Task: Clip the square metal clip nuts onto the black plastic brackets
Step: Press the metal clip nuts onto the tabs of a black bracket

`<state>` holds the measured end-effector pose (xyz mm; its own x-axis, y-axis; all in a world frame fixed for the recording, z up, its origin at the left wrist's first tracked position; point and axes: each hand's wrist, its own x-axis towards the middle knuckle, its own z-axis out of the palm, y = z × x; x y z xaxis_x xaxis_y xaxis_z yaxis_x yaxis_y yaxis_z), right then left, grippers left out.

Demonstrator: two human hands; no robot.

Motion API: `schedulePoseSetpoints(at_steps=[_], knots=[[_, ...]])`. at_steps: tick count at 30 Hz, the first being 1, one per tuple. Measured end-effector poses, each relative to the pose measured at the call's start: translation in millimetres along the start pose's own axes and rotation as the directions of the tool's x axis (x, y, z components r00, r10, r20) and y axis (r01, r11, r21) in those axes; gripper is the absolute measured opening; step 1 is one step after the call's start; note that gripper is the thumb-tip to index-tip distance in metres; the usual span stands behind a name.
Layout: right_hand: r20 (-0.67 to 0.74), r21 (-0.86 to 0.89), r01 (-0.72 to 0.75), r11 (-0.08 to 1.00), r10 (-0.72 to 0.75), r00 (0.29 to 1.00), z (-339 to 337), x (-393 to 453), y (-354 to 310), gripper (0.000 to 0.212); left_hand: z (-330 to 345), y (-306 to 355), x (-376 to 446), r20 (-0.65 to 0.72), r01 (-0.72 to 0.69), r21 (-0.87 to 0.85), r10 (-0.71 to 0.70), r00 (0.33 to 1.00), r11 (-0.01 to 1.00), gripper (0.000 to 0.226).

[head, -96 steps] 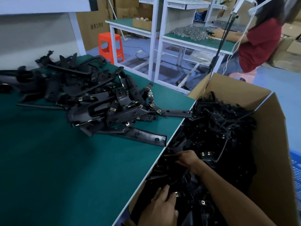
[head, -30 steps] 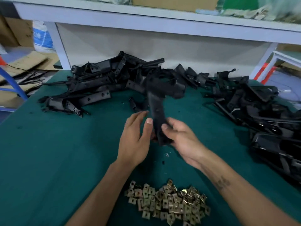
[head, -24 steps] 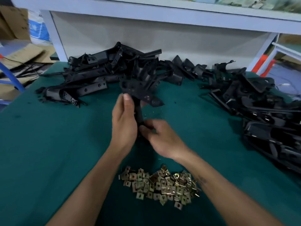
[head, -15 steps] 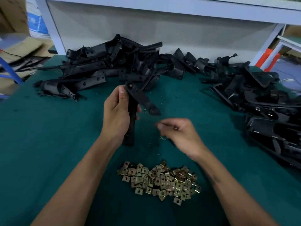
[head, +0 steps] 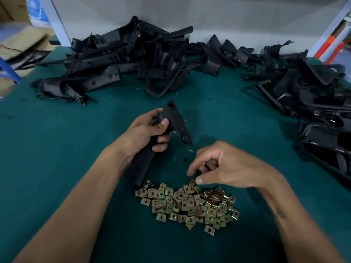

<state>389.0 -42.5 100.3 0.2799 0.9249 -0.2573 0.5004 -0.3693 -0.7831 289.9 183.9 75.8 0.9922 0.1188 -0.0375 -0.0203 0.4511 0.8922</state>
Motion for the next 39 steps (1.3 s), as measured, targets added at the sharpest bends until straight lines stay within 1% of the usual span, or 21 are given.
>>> schedulePoseSetpoints(at_steps=[3,6,9,11,12,13,14,16,17,19,21,23,26,29,32,34,37,39], knots=[[0.004,-0.094,-0.021,0.995,0.021,1.000,3.4,0.3,-3.8,0.018,-0.4,-2.6,2.2,0.033,0.015,-0.007,-0.015,0.999,1.000,0.011],[0.013,-0.087,0.003,0.996,-0.002,1.000,5.7,1.0,-2.5,0.014,-0.3,-2.3,3.3,0.020,0.028,0.019,-0.028,0.999,0.999,0.014],[0.005,0.043,0.031,0.999,-0.031,1.000,2.2,2.0,5.1,0.009,-0.6,-2.3,3.3,0.035,0.019,0.044,-0.020,0.999,0.999,0.014],[-0.042,0.154,0.065,0.986,-0.059,0.997,-2.9,4.0,11.1,0.007,-0.9,-2.2,2.4,0.053,0.001,0.078,-0.006,0.999,0.997,0.016],[-0.087,0.239,0.092,0.967,-0.073,0.993,-4.7,5.7,14.7,0.004,-1.1,-2.5,1.9,0.066,-0.007,0.089,0.002,0.998,0.996,0.019],[-0.145,0.348,0.131,0.928,-0.085,0.986,-5.5,8.4,17.8,0.004,-1.2,-2.9,1.6,0.078,-0.014,0.095,0.006,0.997,0.995,0.023],[-0.204,0.465,0.179,0.867,-0.092,0.975,-5.7,12.1,20.2,0.005,-1.3,-3.2,1.6,0.087,-0.019,0.104,0.010,0.996,0.994,0.026],[-0.298,0.665,0.267,0.697,-0.080,0.951,-5.0,20.8,22.5,0.008,-0.7,-3.5,1.9,0.099,-0.028,0.131,0.015,0.995,0.991,0.027],[-0.336,0.728,0.303,0.615,-0.066,0.940,-4.6,25.2,22.9,0.009,-0.4,-3.7,2.3,0.100,-0.030,0.142,0.016,0.995,0.989,0.025],[-0.406,0.783,0.365,0.504,-0.030,0.913,-5.4,33.1,22.6,0.012,0.1,-3.8,2.6,0.098,-0.029,0.143,0.016,0.995,0.989,0.023],[-0.461,0.795,0.407,0.450,0.013,0.887,-6.3,39.6,21.1,0.021,0.2,-3.6,2.9,0.101,-0.026,0.137,0.013,0.995,0.990,0.024],[-0.493,0.794,0.427,0.433,0.048,0.869,-5.7,44.6,19.2,0.027,-0.1,-3.5,3.8,0.102,-0.024,0.141,0.010,0.995,0.990,0.025],[-0.511,0.783,0.441,0.439,0.049,0.858,-1.8,46.6,17.5,0.018,-0.6,-5.4,5.0,0.101,-0.028,0.141,0.014,0.995,0.990,0.025],[-0.476,0.775,0.410,0.480,0.018,0.879,0.1,46.0,16.7,0.014,-1.3,-8.3,6.1,0.067,-0.042,0.163,0.032,0.997,0.986,0.030],[-0.449,0.783,0.389,0.485,0.008,0.893,-2.4,45.4,15.2,0.014,-2.0,-9.8,7.4,0.045,-0.049,0.177,0.042,0.998,0.983,0.034],[-0.440,0.789,0.385,0.479,0.004,0.898,-3.6,45.4,14.4,0.013,-2.6,-10.3,7.7,0.046,-0.053,0.168,0.046,0.998,0.984,0.031],[-0.449,0.795,0.396,0.460,0.007,0.893,-2.1,46.3,14.3,0.020,-1.8,-10.3,6.9,0.056,-0.054,0.163,0.045,0.997,0.985,0.023],[-0.466,0.791,0.406,0.457,0.020,0.885,-0.6,47.5,14.6,0.021,-0.9,-9.4,6.1,0.055,-0.046,0.163,0.038,0.998,0.986,0.023]])
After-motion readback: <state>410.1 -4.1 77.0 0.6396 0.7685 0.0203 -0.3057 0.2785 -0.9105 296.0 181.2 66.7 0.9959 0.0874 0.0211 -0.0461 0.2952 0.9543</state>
